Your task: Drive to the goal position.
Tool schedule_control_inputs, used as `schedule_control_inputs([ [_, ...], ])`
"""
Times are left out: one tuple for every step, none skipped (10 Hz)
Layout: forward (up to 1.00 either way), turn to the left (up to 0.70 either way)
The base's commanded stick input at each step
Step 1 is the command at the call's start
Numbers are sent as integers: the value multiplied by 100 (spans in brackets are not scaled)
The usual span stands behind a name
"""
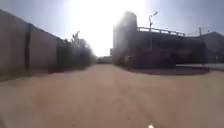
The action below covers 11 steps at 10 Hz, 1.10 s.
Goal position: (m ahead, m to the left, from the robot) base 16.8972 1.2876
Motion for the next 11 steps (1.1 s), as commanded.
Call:
schedule_control_inputs([
  [100,0],
  [100,0],
  [100,0],
  [100,0],
  [100,0],
  [100,9],
  [100,27],
  [100,9],
  [100,0],
  [100,0],
  [100,0],
])
